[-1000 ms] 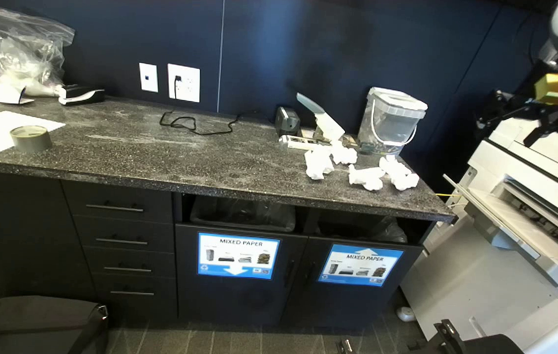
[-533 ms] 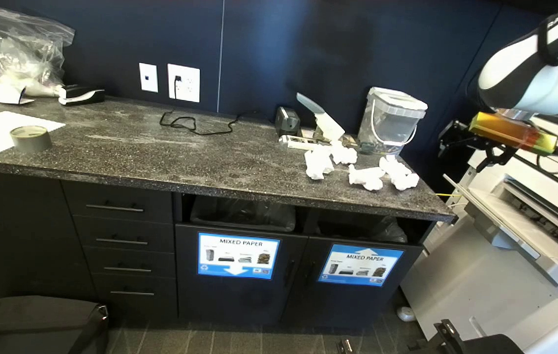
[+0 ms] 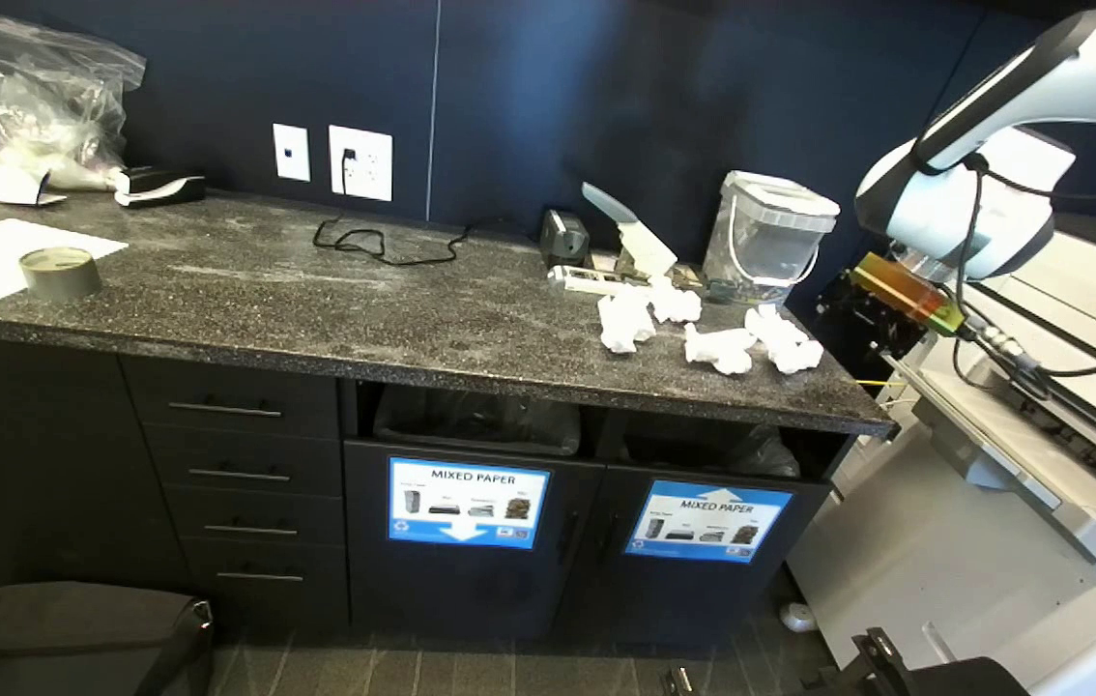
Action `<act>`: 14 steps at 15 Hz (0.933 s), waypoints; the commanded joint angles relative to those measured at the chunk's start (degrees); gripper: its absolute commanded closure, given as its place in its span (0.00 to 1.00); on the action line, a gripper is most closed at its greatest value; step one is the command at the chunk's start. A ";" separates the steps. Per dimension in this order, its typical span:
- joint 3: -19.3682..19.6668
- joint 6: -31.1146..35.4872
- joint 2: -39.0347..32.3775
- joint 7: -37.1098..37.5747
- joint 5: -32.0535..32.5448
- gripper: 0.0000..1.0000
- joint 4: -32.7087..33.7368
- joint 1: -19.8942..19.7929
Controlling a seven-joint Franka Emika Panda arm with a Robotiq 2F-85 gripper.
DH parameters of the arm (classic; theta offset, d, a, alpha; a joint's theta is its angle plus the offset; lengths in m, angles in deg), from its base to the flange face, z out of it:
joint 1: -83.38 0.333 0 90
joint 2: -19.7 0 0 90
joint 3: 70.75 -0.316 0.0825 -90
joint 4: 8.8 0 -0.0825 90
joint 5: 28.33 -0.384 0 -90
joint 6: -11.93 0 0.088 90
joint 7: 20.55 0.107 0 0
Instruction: Pick up the papers from the counter and put them in the bin
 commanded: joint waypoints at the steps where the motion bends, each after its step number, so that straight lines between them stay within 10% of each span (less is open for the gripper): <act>1: -1.79 -5.68 -9.71 -0.86 -3.60 0.00 14.52 -2.51; 14: -2.59 -31.14 -28.27 0.28 -1.72 0.00 45.56 -5.04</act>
